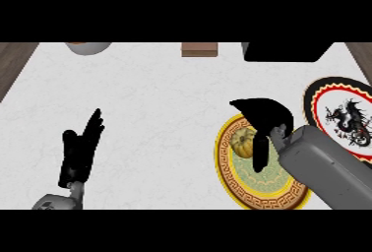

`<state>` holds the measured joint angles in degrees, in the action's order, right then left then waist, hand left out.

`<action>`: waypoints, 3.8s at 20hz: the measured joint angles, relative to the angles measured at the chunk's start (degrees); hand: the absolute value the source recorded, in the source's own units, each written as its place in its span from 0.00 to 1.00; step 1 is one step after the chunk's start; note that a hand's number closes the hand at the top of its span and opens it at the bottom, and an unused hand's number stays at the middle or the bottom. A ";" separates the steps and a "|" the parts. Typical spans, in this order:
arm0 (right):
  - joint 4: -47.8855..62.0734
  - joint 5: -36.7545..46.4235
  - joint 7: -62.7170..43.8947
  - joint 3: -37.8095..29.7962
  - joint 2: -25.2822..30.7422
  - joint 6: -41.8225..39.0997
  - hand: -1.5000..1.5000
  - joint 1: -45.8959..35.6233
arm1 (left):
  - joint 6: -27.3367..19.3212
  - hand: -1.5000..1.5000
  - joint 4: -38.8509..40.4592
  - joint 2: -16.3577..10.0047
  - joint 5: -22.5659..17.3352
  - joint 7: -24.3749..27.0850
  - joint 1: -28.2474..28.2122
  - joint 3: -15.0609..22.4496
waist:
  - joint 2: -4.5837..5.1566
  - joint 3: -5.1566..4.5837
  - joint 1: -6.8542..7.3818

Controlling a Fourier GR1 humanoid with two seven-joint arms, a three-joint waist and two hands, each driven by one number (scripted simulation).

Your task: Pick the squash from the plate and place it in the plate

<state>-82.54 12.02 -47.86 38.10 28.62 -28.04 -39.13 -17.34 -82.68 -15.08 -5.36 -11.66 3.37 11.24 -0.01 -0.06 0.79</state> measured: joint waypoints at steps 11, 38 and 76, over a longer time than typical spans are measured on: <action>7.76 3.59 0.48 -4.72 -5.38 -7.68 0.00 -0.81 | 1.81 0.50 -1.32 0.73 0.97 -0.53 -0.95 -2.15 | 0.03 0.06 -0.40; 12.64 27.10 15.21 -11.02 -12.70 -11.65 1.00 7.01 | 5.51 0.50 -2.26 4.91 6.25 -1.45 -2.10 -6.27 | -0.18 -0.04 -0.52; 2.61 34.03 27.87 -48.47 -0.87 36.16 1.00 16.57 | 7.18 0.50 -1.98 7.17 8.18 -0.98 -2.30 -7.85 | 0.02 0.04 -0.63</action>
<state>-79.93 46.05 -19.99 -10.37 27.75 8.12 -22.57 -10.15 -84.66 -7.91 2.82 -12.64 1.07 3.39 0.00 -0.02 0.16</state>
